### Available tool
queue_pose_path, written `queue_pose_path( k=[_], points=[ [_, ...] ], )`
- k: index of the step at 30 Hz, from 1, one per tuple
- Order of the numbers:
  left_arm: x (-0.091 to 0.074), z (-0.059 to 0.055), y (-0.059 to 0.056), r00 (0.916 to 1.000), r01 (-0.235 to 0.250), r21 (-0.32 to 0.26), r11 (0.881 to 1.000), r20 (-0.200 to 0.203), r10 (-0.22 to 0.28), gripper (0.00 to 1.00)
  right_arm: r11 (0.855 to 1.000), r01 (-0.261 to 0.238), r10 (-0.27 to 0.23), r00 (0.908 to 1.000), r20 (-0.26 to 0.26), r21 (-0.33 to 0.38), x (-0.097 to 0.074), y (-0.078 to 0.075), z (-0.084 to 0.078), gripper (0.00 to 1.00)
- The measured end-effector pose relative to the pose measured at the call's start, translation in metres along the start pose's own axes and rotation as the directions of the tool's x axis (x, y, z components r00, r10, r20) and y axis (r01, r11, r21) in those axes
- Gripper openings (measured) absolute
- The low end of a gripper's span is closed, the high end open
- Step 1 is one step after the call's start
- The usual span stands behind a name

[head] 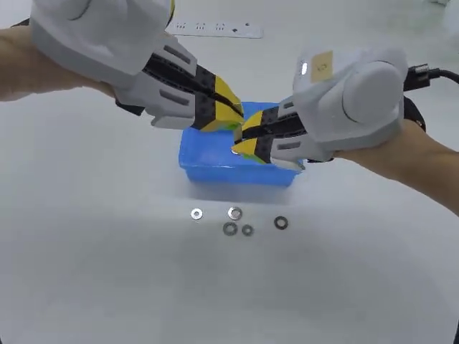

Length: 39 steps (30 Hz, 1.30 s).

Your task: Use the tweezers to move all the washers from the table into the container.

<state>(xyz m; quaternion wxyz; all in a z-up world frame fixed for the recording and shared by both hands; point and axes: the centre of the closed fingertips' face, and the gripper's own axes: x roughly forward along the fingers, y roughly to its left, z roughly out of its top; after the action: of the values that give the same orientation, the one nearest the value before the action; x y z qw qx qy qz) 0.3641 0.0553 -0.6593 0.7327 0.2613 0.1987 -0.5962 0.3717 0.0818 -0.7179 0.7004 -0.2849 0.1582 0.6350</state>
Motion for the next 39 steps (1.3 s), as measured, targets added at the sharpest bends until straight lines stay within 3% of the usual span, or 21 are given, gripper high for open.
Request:
queue_pose_path(
  k=[5, 10, 17, 24, 30, 39],
  points=[
    [-0.009, 0.012, -0.019, 0.9999, -0.002, 0.017, 1.0, 0.015, 0.001, 0.06, 1.0, 0.004, -0.004, 1.0, 0.0, -0.02, -0.013, 0.015, 0.008, 0.1],
    [-0.012, 0.016, -0.037, 0.9999, 0.005, 0.024, 1.0, 0.016, -0.006, 0.06, 1.0, -0.006, 0.006, 1.0, -0.001, -0.023, -0.019, 0.031, 0.01, 0.1],
    [-0.001, 0.007, -0.069, 0.9983, 0.056, 0.009, 0.998, -0.014, -0.056, 0.06, 0.999, -0.052, 0.052, 0.9984, -0.023, -0.012, -0.016, 0.066, -0.005, 0.1],
    [0.01, -0.004, -0.091, 0.997, 0.075, -0.036, 0.997, -0.016, -0.075, 0.06, 0.997, -0.078, 0.079, 0.9959, -0.044, 0.016, -0.012, 0.089, -0.022, 0.1],
    [0.011, -0.015, -0.095, 0.9978, 0.062, -0.067, 0.996, -0.021, -0.063, 0.06, 0.996, -0.085, 0.086, 0.9953, -0.043, 0.025, -0.003, 0.096, -0.026, 0.1],
    [0.012, -0.035, -0.085, 0.9982, 0.04, -0.096, 0.995, -0.041, -0.044, 0.06, 0.996, -0.087, 0.087, 0.9946, -0.056, 0.015, 0.016, 0.092, -0.03, 0.1]
  ],
)
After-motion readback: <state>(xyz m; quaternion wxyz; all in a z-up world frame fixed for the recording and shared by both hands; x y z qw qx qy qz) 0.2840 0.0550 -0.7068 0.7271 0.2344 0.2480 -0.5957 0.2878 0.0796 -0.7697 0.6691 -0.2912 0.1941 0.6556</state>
